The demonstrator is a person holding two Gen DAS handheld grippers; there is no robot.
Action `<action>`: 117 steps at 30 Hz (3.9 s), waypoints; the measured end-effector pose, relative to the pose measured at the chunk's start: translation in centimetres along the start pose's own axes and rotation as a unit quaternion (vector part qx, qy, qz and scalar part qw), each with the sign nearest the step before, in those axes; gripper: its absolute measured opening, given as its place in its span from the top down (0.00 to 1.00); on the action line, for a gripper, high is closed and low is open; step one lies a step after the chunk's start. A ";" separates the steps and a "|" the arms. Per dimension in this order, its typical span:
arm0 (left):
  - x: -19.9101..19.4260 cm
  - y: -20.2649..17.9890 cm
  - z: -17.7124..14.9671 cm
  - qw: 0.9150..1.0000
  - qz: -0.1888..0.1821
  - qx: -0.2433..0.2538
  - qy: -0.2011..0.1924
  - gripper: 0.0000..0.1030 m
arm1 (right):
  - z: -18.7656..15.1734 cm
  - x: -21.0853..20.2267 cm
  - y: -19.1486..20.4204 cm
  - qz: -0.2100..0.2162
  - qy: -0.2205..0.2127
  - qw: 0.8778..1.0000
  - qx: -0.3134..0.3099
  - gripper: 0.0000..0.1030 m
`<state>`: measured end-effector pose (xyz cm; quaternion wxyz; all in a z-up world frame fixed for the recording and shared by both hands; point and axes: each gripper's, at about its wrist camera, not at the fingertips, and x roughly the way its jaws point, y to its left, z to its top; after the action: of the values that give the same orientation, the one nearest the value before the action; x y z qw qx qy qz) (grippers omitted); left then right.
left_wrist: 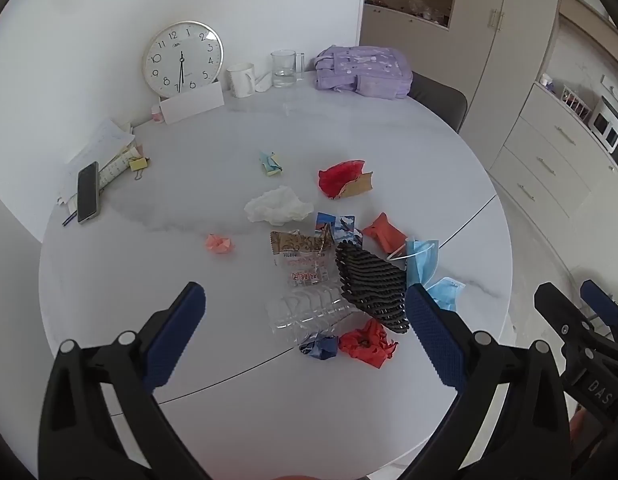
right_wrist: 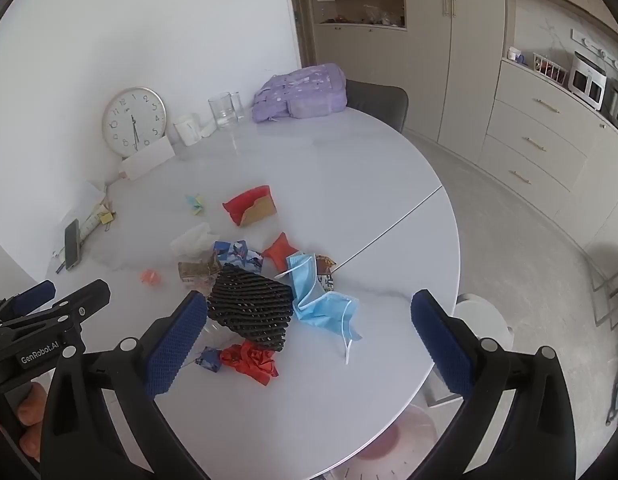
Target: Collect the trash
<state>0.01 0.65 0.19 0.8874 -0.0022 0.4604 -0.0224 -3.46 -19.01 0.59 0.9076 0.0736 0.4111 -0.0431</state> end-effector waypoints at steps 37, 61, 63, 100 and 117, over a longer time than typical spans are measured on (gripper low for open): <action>0.6 1.2 0.2 1.000 -0.006 0.004 0.013 0.08 | 0.0 0.1 1.9 -0.014 0.009 1.000 -0.010 0.02; 0.4 1.3 0.2 1.000 -0.006 0.005 0.011 0.08 | 0.2 0.0 2.2 -0.013 0.010 1.000 -0.013 0.02; 0.5 1.4 0.3 1.000 -0.007 0.005 0.012 0.08 | 0.2 0.0 2.2 -0.013 0.010 1.000 -0.013 0.02; 12.4 11.2 -1.6 0.987 -0.040 0.137 0.073 0.07 | -7.7 5.8 2.8 0.006 0.079 0.997 -0.018 0.02; 26.8 14.0 2.6 0.914 -0.121 0.376 0.092 0.27 | -10.4 9.3 11.0 0.020 0.167 0.985 0.040 0.02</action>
<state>18.04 13.47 -20.55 0.7669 0.2777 0.4940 -0.3011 -3.53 -6.59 -12.08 0.8235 0.1238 0.5529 -0.0284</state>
